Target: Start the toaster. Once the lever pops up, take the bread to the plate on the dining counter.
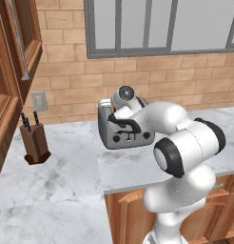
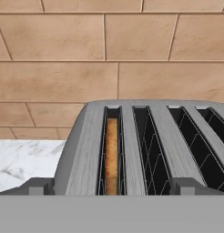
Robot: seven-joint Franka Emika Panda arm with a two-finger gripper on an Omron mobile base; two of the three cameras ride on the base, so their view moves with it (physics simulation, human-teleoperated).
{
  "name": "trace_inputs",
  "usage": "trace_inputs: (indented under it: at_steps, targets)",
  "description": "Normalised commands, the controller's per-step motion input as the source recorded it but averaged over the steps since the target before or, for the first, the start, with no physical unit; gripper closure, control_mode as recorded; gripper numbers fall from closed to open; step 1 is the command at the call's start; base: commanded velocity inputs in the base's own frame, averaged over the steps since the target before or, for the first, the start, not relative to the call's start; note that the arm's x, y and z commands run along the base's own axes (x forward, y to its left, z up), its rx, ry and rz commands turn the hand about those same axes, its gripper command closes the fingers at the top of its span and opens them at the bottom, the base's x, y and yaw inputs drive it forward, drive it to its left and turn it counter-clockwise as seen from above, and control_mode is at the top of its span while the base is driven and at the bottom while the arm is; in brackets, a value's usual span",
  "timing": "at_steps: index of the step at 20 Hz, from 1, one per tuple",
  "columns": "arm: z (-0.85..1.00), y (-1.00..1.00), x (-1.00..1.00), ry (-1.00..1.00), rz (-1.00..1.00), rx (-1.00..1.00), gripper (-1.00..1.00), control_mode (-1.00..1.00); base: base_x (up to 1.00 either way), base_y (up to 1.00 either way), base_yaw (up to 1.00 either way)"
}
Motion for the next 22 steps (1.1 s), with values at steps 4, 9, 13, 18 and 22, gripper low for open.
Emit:
trace_inputs:
  at_steps: [4,9,13,18,22]
  targets:
    - [0.0,0.0,0.0,0.0,0.0,0.0,-1.0,-1.0,0.0,0.0,0.0]
    - [0.0,0.0,0.0,0.0,0.0,0.0,-1.0,-1.0,0.0,0.0,0.0]
    - [0.0,0.0,0.0,0.0,0.0,0.0,-1.0,-1.0,0.0,0.0,0.0]
    - [0.0,0.0,0.0,0.0,0.0,0.0,-1.0,-1.0,0.0,0.0,0.0]
    - [0.0,0.0,0.0,0.0,0.0,0.0,-1.0,-1.0,0.0,0.0,0.0]
